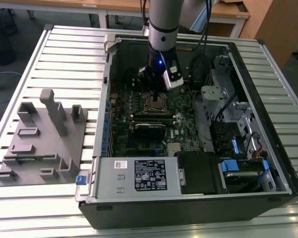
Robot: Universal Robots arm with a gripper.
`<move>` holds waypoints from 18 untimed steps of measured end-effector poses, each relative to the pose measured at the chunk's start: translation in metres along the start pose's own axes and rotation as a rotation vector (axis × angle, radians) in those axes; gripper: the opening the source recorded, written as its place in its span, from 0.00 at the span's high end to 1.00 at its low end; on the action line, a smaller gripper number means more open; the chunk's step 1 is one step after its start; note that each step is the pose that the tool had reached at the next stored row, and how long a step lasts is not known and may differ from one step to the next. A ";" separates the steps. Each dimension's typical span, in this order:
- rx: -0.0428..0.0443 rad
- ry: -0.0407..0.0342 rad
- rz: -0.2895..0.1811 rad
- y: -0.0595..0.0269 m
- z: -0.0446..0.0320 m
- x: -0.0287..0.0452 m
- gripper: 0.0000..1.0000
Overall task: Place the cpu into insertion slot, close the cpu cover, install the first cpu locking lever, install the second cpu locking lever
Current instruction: 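Close the cpu cover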
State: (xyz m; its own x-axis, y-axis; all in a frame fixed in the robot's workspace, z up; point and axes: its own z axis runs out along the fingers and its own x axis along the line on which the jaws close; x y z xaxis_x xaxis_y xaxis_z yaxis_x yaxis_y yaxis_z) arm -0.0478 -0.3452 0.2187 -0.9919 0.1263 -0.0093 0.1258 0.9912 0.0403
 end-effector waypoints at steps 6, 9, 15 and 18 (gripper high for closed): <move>0.0001 0.0000 0.000 0.0000 0.0000 0.0002 0.90; 0.0000 -0.0001 0.000 -0.0004 0.0001 0.0025 0.90; 0.0002 -0.0001 0.000 -0.0010 0.0005 0.0076 0.90; 0.0001 0.0000 0.000 -0.0010 0.0006 0.0079 0.90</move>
State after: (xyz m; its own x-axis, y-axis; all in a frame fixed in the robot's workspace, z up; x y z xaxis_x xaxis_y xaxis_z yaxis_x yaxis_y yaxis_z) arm -0.0557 -0.3452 0.2181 -0.9920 0.1262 -0.0094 0.1258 0.9912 0.0402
